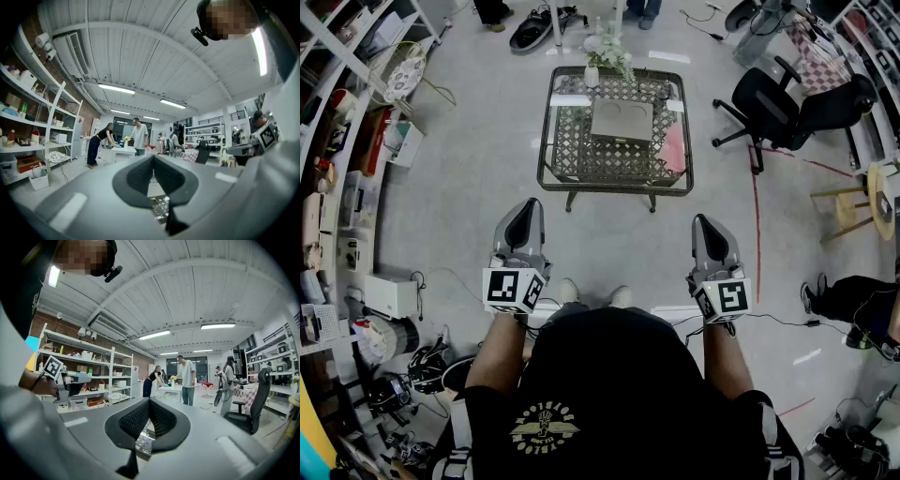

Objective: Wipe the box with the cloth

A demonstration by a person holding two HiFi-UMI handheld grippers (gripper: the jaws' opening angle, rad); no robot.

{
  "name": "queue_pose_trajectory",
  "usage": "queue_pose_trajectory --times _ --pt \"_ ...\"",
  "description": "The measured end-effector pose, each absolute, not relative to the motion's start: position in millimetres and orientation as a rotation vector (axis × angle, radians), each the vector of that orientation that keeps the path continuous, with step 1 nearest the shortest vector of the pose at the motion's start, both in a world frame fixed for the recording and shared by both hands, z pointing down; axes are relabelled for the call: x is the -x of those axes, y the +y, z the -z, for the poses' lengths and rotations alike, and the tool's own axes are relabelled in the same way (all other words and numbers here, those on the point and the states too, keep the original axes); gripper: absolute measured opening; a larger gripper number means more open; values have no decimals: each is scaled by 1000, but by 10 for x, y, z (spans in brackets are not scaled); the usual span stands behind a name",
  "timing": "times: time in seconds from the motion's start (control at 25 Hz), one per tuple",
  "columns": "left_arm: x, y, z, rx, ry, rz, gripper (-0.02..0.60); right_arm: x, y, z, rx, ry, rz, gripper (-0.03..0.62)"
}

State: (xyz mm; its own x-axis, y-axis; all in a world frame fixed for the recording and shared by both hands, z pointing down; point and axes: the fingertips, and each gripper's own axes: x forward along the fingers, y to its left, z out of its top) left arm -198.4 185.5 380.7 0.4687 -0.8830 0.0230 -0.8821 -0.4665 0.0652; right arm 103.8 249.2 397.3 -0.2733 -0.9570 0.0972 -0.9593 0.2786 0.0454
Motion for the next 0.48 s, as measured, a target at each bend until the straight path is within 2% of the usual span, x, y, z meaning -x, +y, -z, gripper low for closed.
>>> queue_pose_trajectory --times 0.48 --pt "1610 1962 -3776 -2605 -1667 9 0 -1559 2548 -3927 -1834 -2543 -57 8"
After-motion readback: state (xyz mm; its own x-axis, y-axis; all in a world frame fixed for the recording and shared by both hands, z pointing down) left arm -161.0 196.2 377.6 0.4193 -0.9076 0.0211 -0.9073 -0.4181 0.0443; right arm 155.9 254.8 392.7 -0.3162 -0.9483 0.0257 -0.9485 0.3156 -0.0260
